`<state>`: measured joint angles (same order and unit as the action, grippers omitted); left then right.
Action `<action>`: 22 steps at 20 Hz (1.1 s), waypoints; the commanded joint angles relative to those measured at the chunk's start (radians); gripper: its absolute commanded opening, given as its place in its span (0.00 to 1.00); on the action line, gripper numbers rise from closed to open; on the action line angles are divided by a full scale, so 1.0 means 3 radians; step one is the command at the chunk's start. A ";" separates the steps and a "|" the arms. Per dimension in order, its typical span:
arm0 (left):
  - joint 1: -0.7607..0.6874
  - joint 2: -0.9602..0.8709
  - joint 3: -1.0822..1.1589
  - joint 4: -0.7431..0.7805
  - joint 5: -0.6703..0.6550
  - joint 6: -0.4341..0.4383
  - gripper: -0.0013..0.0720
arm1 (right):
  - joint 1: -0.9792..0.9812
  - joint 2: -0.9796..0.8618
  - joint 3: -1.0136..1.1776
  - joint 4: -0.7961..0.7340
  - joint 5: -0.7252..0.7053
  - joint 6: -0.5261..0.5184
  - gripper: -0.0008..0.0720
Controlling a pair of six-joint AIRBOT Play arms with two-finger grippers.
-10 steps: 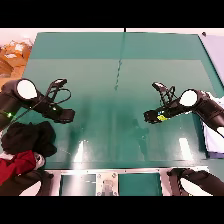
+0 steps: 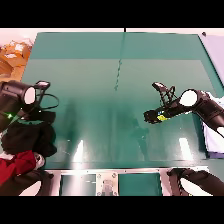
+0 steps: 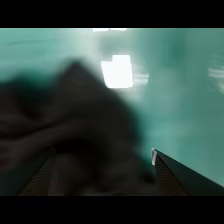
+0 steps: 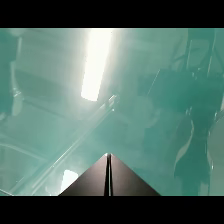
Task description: Fold the shirts.
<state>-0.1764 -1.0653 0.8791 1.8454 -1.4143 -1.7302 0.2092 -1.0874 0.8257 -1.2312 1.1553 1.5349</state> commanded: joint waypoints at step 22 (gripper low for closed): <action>-0.0572 -0.0003 0.1808 -0.0643 -0.0076 0.0519 0.05 | 0.0005 0.0001 0.0000 0.0104 -0.0183 0.0006 0.04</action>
<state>-0.2092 -1.0664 1.2312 1.7512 -1.4548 -1.5795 0.2096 -1.0874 0.8257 -1.2102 1.1202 1.5356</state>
